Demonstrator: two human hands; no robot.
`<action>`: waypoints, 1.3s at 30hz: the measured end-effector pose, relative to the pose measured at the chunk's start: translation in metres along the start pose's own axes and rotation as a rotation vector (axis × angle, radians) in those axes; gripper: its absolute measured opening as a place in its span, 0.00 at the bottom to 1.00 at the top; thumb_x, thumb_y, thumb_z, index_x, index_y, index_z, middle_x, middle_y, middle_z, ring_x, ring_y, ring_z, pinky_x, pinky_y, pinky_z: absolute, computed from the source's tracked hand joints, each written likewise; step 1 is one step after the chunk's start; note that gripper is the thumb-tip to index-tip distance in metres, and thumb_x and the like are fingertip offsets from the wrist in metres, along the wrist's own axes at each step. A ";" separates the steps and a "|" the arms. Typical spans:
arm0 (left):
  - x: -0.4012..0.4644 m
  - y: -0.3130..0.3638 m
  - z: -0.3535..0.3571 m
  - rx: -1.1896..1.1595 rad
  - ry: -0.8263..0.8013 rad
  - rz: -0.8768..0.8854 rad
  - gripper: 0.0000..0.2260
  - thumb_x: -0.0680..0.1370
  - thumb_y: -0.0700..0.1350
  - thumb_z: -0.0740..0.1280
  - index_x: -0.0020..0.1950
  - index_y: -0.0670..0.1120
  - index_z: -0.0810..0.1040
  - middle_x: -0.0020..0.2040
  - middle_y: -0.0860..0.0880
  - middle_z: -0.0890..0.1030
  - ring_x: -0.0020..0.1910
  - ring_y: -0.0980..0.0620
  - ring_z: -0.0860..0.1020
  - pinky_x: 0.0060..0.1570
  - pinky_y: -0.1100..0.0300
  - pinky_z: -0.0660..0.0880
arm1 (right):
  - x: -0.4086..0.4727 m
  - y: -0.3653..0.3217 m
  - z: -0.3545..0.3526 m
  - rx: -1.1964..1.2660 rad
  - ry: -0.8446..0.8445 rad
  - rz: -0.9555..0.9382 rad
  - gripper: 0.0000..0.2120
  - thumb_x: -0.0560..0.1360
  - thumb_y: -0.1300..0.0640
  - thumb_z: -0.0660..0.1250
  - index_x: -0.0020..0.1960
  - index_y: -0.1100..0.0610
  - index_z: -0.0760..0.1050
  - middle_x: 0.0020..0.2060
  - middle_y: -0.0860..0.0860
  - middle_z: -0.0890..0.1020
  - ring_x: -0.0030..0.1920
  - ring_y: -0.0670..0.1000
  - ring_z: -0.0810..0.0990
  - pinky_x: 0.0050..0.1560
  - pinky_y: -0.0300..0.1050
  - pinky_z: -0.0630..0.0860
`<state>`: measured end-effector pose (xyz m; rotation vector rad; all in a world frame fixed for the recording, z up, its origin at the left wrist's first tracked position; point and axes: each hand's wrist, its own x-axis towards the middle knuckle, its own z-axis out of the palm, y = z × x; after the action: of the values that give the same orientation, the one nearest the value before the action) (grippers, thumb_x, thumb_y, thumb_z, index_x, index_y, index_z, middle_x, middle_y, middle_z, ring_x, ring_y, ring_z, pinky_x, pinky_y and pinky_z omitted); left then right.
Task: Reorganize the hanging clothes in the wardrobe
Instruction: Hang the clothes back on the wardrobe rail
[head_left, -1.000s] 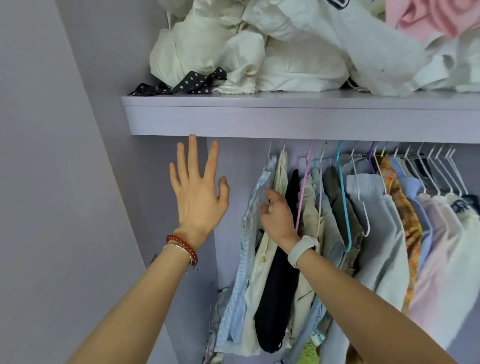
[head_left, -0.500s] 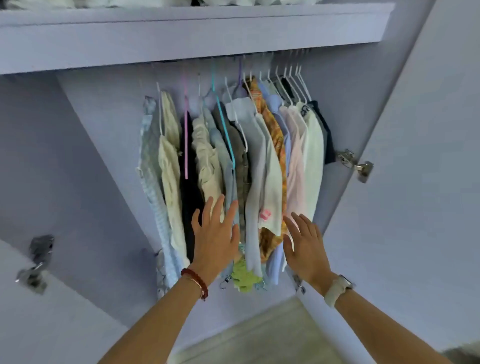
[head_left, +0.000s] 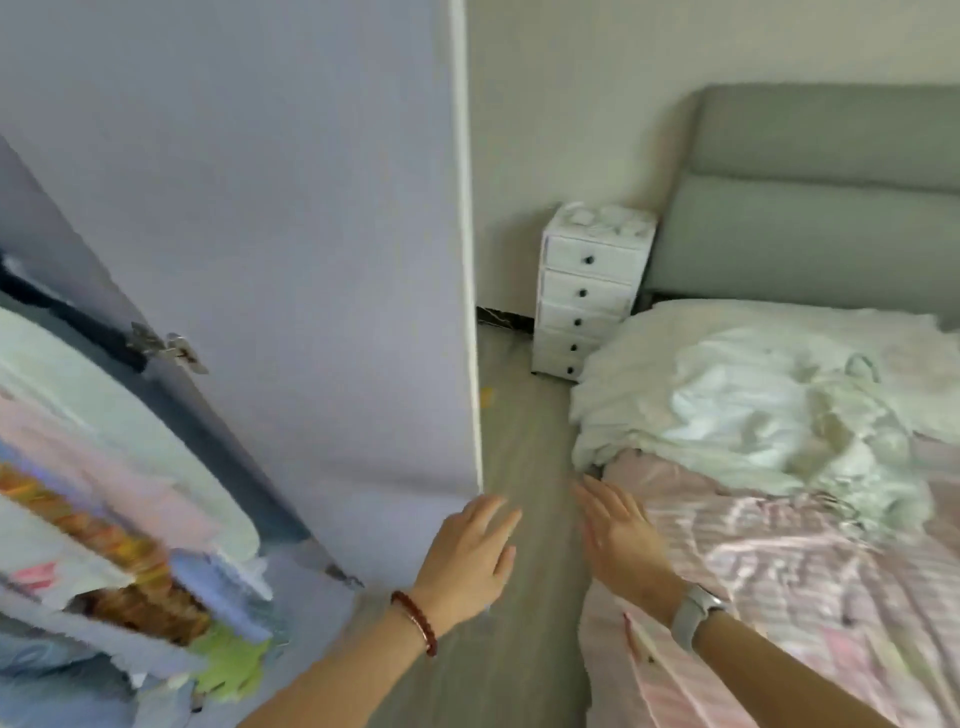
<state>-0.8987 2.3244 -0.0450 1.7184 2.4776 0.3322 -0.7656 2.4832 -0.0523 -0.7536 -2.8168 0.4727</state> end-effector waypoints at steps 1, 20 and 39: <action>0.021 0.018 0.010 -0.007 -0.029 0.053 0.21 0.80 0.49 0.52 0.73 0.48 0.62 0.73 0.48 0.61 0.70 0.50 0.62 0.66 0.58 0.60 | -0.006 0.027 -0.009 -0.015 0.017 0.056 0.21 0.76 0.57 0.59 0.68 0.58 0.67 0.67 0.57 0.70 0.69 0.57 0.65 0.68 0.52 0.62; 0.379 0.224 0.147 0.007 -0.343 0.373 0.21 0.80 0.48 0.54 0.73 0.50 0.59 0.74 0.48 0.59 0.72 0.50 0.57 0.67 0.51 0.62 | -0.031 0.345 -0.063 0.155 0.204 1.002 0.20 0.79 0.58 0.53 0.70 0.58 0.62 0.66 0.55 0.69 0.66 0.56 0.67 0.64 0.49 0.66; 0.585 0.192 0.284 -0.098 -0.480 0.270 0.23 0.80 0.46 0.57 0.74 0.47 0.57 0.75 0.44 0.54 0.74 0.45 0.52 0.67 0.48 0.61 | 0.147 0.606 0.016 0.850 0.352 1.499 0.27 0.79 0.60 0.54 0.74 0.60 0.49 0.66 0.58 0.67 0.65 0.56 0.68 0.64 0.47 0.66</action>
<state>-0.8705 2.9686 -0.2535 1.8321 1.8720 0.0485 -0.6212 3.0518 -0.2654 -2.1704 -1.0220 1.3372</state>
